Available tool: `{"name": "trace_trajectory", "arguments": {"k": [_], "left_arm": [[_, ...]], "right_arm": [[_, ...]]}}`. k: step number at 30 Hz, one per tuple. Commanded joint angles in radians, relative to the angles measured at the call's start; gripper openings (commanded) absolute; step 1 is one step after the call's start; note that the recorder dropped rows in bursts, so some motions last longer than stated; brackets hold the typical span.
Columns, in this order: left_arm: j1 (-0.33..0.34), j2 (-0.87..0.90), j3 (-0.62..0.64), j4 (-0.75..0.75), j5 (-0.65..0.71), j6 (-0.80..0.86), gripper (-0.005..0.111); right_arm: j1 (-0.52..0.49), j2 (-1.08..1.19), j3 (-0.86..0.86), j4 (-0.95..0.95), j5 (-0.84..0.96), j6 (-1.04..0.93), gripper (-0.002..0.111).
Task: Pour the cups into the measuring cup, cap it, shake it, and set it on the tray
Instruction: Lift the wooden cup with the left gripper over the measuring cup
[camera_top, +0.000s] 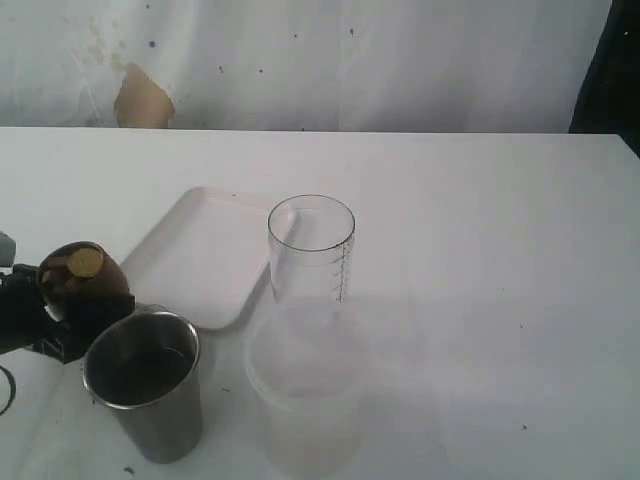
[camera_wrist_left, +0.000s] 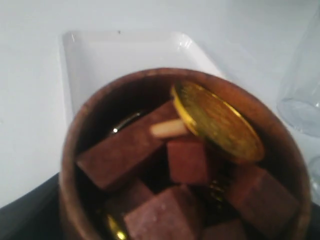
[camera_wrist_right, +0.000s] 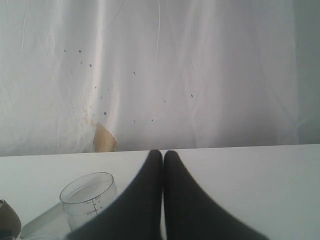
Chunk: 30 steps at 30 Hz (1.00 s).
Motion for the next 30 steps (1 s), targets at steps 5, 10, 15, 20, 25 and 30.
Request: {"name": "trace_trajectory", "arguments": {"k": [5, 10, 15, 20, 25, 30], "left_arm": [[-0.002, -0.270, -0.001, -0.080, -0.064, -0.172, 0.000], [-0.004, -0.472, -0.028, -0.059, 0.167, -0.389, 0.000], [-0.112, -0.618, -0.111, 0.046, 0.425, -0.571, 0.000], [-0.365, -0.691, -0.208, 0.182, 0.883, -0.743, 0.000], [-0.613, -0.711, -0.263, 0.183, 1.235, -0.742, 0.000], [-0.789, -0.711, -0.326, 0.143, 1.422, -0.735, 0.000]], "right_arm": [[-0.006, -0.006, 0.002, -0.009, -0.010, 0.004, 0.000], [-0.006, -0.006, 0.002, -0.009, -0.010, 0.004, 0.000], [-0.006, -0.006, 0.002, -0.009, -0.010, 0.004, 0.000], [-0.006, -0.006, 0.002, -0.009, -0.010, 0.004, 0.000], [-0.006, -0.006, 0.002, -0.009, -0.010, 0.004, 0.000], [-0.006, -0.006, 0.002, -0.009, -0.010, 0.004, 0.000]]}}
